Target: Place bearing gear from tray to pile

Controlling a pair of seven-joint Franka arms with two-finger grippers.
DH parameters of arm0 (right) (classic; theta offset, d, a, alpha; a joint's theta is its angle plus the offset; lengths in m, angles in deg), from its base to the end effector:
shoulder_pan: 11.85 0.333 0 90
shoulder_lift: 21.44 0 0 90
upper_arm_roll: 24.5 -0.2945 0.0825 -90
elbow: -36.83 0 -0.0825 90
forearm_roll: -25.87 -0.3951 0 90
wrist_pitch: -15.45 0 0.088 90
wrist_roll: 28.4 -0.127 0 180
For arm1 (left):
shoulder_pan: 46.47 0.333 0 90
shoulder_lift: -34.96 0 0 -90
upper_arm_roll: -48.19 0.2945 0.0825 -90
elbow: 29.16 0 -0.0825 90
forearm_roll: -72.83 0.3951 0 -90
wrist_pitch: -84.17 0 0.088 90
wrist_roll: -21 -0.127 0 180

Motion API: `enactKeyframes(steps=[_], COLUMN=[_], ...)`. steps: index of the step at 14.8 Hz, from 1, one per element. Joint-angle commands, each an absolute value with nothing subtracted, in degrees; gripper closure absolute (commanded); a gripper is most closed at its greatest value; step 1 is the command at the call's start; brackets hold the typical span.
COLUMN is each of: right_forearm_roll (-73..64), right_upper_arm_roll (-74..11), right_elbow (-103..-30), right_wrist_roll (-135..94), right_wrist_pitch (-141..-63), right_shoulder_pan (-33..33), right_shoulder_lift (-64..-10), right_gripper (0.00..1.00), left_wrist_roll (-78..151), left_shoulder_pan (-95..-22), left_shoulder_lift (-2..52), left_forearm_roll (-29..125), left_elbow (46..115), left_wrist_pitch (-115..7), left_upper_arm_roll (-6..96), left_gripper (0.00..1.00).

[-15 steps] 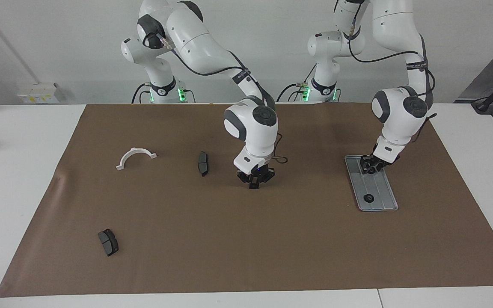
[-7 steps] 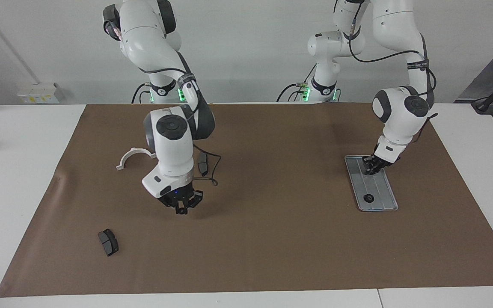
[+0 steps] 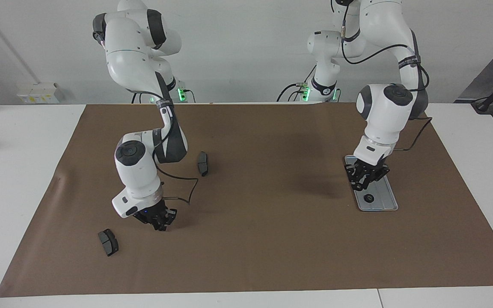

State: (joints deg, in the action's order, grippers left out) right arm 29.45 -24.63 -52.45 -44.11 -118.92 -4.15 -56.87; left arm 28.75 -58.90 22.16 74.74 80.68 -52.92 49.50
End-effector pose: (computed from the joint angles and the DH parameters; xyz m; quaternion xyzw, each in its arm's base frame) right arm 0.7114 0.0958 0.2576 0.9950 -0.0489 0.0872 0.0058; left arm 0.6278 -0.1232 0.3573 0.9911 -0.0404 0.1266 0.0056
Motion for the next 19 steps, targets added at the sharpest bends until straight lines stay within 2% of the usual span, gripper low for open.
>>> enactKeyframes(steps=[1,2,3,8,12,16,18,19], right_forearm_roll=[28.42,28.42,28.42,28.51,28.42,28.42,28.42,28.42], right_upper_arm_roll=[-25.56,-25.56,-25.56,-25.64,-25.64,-25.73,-25.73,-25.73], right_elbow=[-56.85,-56.86,-56.6,-55.9,-55.2,-54.05,-54.22,-54.22], right_wrist_roll=[-42.73,-42.81,-42.9,-43.43,-44.21,-49.75,-49.93,-49.93], right_wrist_pitch=[-122.45,-122.37,-122.1,-115.26,-111.48,-108.92,-108.92,-109.01], right_shoulder_pan=[-4.99,-4.99,-4.99,-3.42,-0.7,1.95,2.74,2.74], right_shoulder_lift=[-55.72,-55.63,-55.54,-49.84,-46.58,-46.05,-46.05,-46.05], right_gripper=[0.82,0.51,0.01,0.0,0.0,0.0,0.0,0.0], left_wrist_roll=[36.35,38.91,40.76,51.57,54.13,54.14,55.18,55.8], left_shoulder_pan=[-66.13,-68.07,-69.74,-76.25,-77.23,-79.77,-81.18,-81.71], left_shoulder_lift=[14.94,13.27,11.69,2.55,1.04,0.25,-4.12,-4.24], left_forearm_roll=[75.12,75.38,75.29,75.38,73.11,70.72,70.9,70.72], left_elbow=[72.2,70.44,68.24,57.34,56.88,58.9,57.95,57.85], left_wrist_pitch=[-51.18,-51.36,-51.45,-51.8,-57.94,-63.4,-64.01,-64.63], left_upper_arm_roll=[50.56,50.48,50.47,50.56,50.12,49.95,50.12,50.12], left_gripper=[1.0,1.0,1.0,1.0,1.0,1.0,1.0,1.0])
